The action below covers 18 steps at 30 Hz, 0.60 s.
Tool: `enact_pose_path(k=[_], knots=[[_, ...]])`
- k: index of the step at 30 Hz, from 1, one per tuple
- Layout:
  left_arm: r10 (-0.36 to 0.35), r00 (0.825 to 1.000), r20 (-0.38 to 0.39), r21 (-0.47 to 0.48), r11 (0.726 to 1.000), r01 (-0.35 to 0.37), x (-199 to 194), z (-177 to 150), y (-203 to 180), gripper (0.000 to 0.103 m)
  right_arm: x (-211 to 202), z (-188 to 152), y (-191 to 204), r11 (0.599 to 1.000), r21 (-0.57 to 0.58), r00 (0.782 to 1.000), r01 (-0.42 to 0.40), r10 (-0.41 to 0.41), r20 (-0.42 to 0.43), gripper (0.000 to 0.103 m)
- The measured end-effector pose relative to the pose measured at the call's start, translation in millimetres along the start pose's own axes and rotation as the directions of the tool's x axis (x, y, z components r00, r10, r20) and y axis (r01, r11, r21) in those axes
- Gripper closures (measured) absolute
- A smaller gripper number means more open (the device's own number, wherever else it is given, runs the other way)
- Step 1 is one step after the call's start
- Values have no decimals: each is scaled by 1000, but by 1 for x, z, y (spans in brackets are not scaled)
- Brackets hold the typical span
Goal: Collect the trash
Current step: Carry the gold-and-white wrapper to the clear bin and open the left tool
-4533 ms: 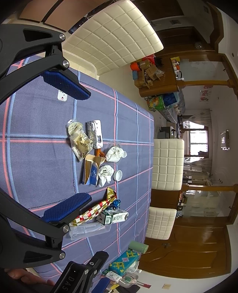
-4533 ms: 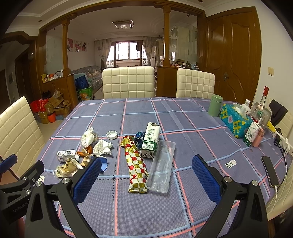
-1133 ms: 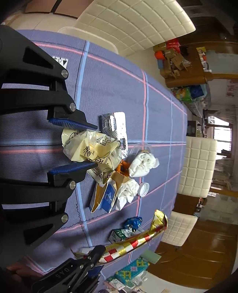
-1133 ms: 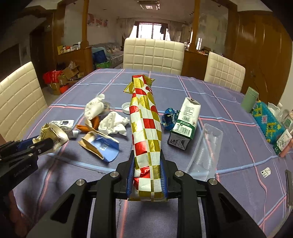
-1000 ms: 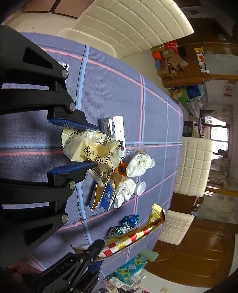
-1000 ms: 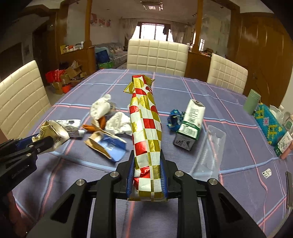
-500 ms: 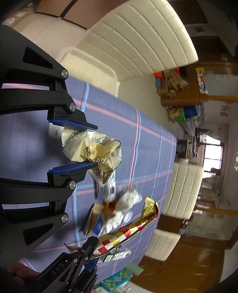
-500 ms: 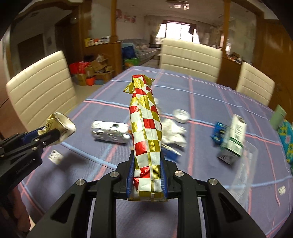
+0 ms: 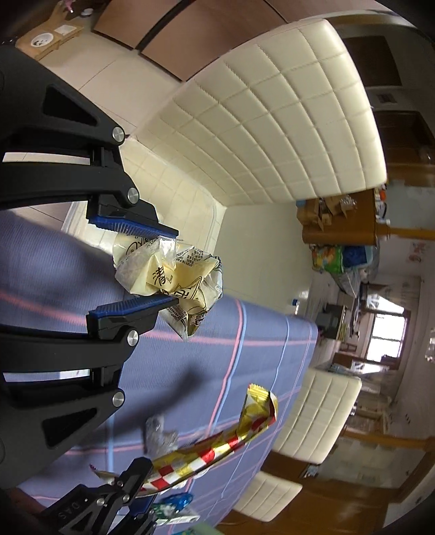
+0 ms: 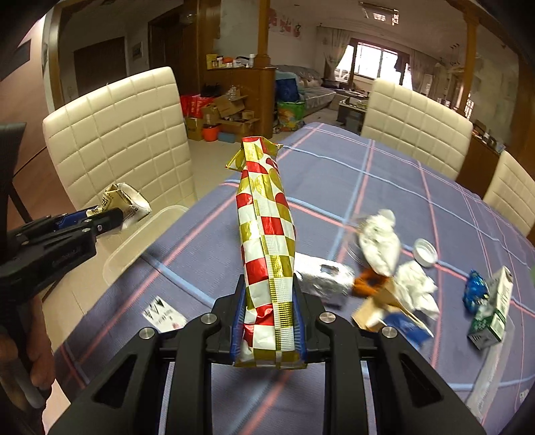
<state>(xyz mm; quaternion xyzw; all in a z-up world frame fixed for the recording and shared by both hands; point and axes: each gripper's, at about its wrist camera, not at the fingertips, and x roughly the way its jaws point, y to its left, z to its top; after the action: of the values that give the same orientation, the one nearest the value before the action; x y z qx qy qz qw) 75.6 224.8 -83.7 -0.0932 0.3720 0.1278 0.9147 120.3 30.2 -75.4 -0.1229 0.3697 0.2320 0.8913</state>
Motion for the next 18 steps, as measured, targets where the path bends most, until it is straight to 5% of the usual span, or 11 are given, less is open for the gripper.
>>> enact_pose_path(k=[8, 11, 12, 18], knots=[[14, 1000, 3, -5, 1000, -14, 15, 6, 22, 64, 17, 18, 19, 1000, -19, 1000, -20, 20, 1, 80], [24, 1000, 3, -19, 1000, -24, 21, 6, 30, 28, 24, 22, 26, 999, -34, 1000, -19, 19, -6, 80], [45, 999, 9, -42, 998, -44, 21, 5, 34, 7, 26, 23, 28, 999, -38, 1000, -20, 20, -9, 80], [68, 998, -1, -122, 990, -68, 25, -1, 63, 3, 39, 25, 38, 998, -59, 999, -29, 26, -36, 80]])
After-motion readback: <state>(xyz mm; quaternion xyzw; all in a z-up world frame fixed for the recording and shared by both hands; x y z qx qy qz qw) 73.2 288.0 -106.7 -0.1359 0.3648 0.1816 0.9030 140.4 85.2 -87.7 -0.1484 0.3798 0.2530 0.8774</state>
